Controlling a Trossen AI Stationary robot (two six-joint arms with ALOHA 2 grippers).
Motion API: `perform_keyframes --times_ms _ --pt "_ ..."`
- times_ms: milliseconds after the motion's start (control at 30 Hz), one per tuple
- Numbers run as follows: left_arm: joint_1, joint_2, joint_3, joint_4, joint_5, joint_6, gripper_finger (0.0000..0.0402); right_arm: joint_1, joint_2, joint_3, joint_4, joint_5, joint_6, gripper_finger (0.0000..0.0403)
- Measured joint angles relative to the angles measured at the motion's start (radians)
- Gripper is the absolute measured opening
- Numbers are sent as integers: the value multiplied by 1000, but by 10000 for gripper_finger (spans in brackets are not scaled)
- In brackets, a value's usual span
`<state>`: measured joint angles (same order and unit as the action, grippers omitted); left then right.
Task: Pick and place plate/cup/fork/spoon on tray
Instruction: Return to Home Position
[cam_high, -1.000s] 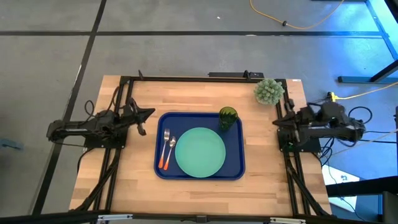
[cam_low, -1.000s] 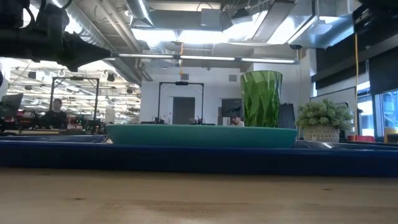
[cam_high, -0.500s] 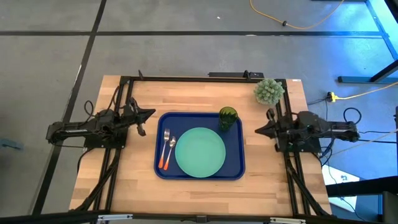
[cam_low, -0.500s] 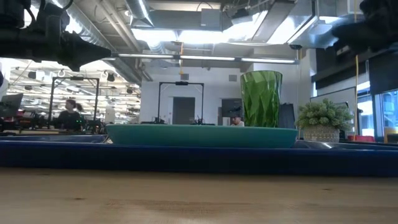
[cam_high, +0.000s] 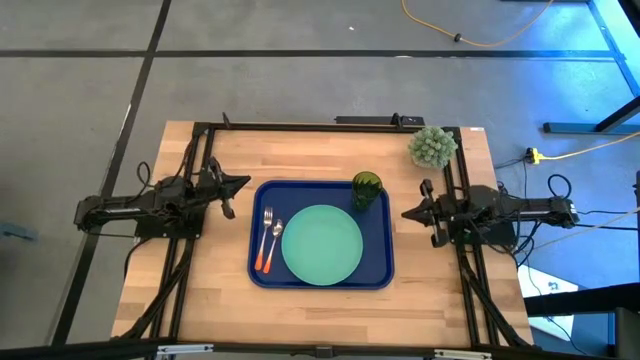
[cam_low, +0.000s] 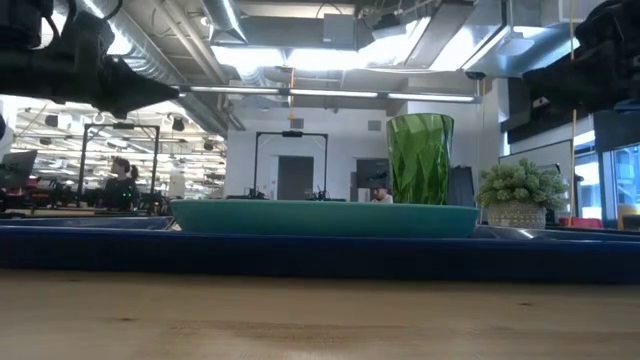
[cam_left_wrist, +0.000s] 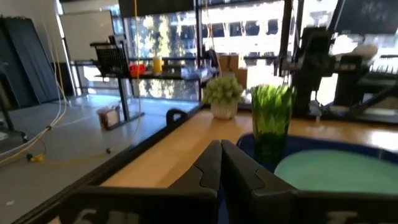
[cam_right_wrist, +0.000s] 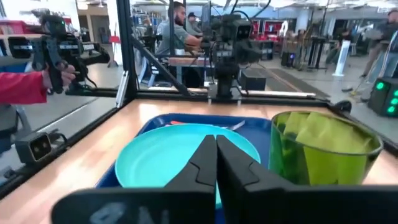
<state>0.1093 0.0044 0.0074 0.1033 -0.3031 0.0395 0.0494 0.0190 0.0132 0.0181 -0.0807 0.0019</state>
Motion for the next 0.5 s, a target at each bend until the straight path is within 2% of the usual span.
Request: perform_keyframes --times_ms 200,367,500 --pt "0 2 0 -45 3 22 0 0 0 0 1 14 -65 14" --pt "0 2 0 -46 6 29 0 0 0 0 -5 39 66 18" --pt "0 2 0 -46 5 46 0 0 0 0 -5 37 94 19"
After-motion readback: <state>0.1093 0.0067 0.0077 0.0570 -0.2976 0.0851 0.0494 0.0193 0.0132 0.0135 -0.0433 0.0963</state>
